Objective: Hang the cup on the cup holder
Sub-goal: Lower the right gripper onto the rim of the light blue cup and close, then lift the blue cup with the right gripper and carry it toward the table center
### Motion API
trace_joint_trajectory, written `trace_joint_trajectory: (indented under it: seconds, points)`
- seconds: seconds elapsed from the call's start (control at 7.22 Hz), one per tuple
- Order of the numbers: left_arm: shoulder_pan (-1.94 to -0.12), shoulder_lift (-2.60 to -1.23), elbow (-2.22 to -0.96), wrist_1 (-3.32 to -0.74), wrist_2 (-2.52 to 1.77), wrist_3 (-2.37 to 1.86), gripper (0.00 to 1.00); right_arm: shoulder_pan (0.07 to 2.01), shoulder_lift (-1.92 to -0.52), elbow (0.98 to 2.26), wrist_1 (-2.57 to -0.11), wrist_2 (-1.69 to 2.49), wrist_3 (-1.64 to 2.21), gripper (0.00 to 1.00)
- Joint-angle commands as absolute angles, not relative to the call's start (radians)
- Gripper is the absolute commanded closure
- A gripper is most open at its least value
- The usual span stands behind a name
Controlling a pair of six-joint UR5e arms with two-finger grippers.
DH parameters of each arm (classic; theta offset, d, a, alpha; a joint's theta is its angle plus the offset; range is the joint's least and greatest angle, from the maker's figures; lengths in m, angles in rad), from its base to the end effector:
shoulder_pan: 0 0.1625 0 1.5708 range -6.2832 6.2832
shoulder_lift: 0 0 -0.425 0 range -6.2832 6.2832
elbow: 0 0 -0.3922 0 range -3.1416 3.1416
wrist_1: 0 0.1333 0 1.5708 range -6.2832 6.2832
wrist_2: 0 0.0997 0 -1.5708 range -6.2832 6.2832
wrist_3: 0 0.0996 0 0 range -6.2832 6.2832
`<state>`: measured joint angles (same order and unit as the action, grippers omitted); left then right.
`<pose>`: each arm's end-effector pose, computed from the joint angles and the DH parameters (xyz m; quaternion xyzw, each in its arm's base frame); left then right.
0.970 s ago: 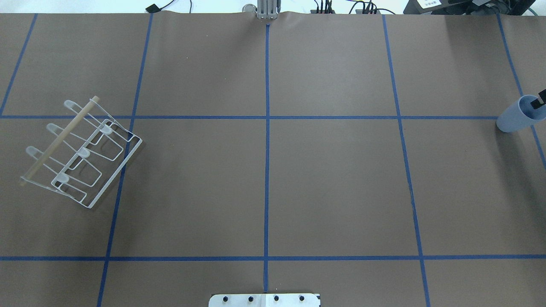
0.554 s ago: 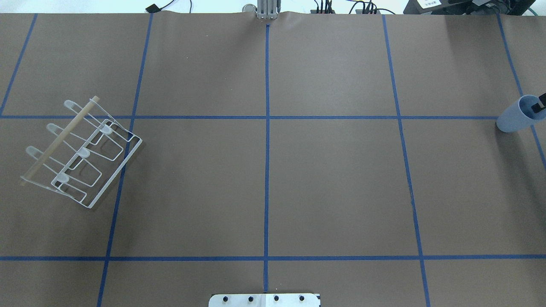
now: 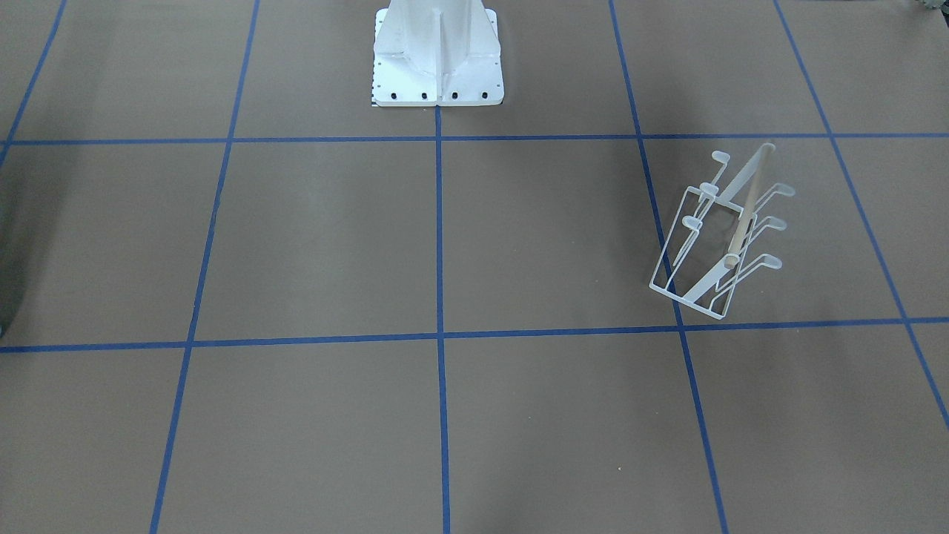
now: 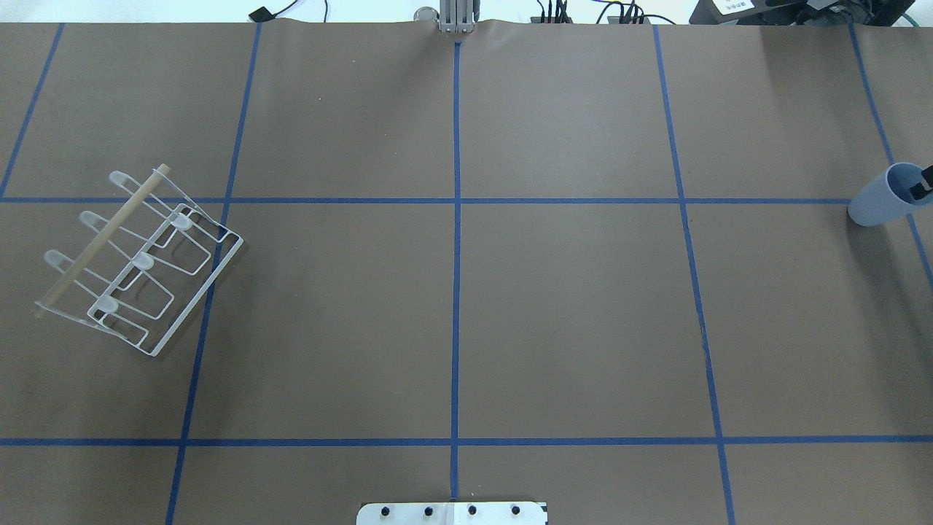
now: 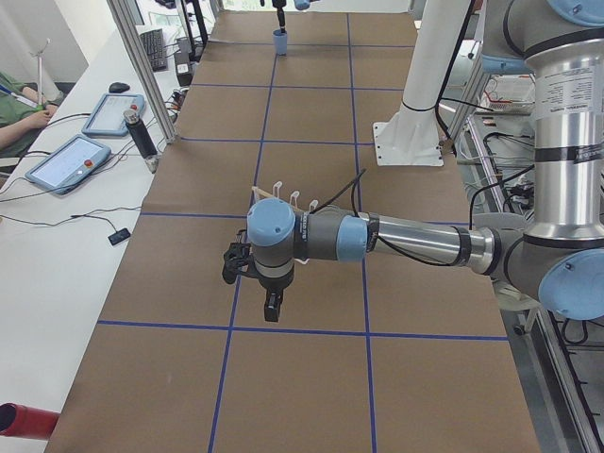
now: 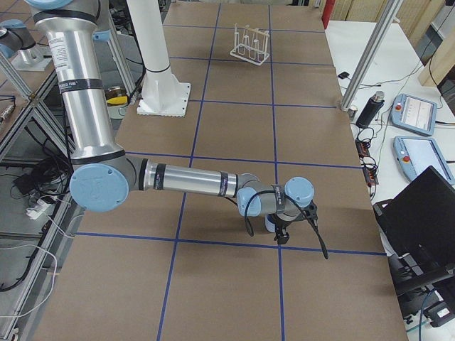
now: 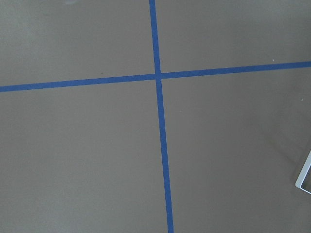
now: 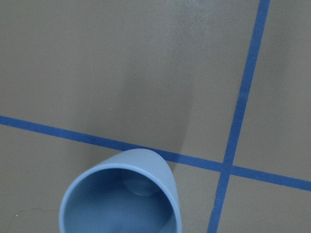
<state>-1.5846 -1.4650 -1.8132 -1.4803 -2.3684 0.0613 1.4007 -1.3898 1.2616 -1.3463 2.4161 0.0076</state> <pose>-0.0682 -0.4456 0.5966 0.0358 0.3871 0.0308 0.9208 -0.0387 -0.5728 0.6869 0.0074 -0.4120 -0.0936 0.9063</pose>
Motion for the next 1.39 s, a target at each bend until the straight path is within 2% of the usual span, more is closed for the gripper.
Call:
trace_joint_trajectory:
  seconds: [0.0, 0.14, 0.28, 0.42, 0.55, 0.97, 1.25]
  points:
    - [-1.585, -1.463, -1.813, -1.48, -2.368, 0.063, 0.02, 1.387, -1.39, 1.244, -1.345, 2.416, 0.008, 0.0]
    - [-1.585, -1.463, -1.813, -1.48, -2.368, 0.063, 0.02, 1.382, -1.39, 1.241, -1.345, 2.416, 0.008, 0.0]
    - [-1.585, -1.463, -1.813, -1.48, -2.368, 0.063, 0.02, 1.382, -1.39, 1.238, -1.345, 2.416, 0.008, 0.09]
    - [-1.585, -1.463, -1.812, -1.48, -2.368, 0.063, 0.02, 1.382, -1.388, 1.238, -1.344, 2.418, 0.014, 0.69]
    - [-1.585, -1.462, -1.813, -1.48, -2.368, 0.063, 0.02, 1.382, -1.388, 1.242, -1.342, 2.419, 0.014, 1.0]
    - [-1.585, -1.46, -1.816, -1.482, -2.368, 0.063, 0.02, 1.407, -1.382, 1.297, -1.342, 2.494, 0.02, 1.0]
    - [-1.585, -1.465, -1.818, -1.555, -2.368, 0.061, 0.02, 1.44, -1.381, 1.414, -1.342, 2.674, 0.024, 1.0]
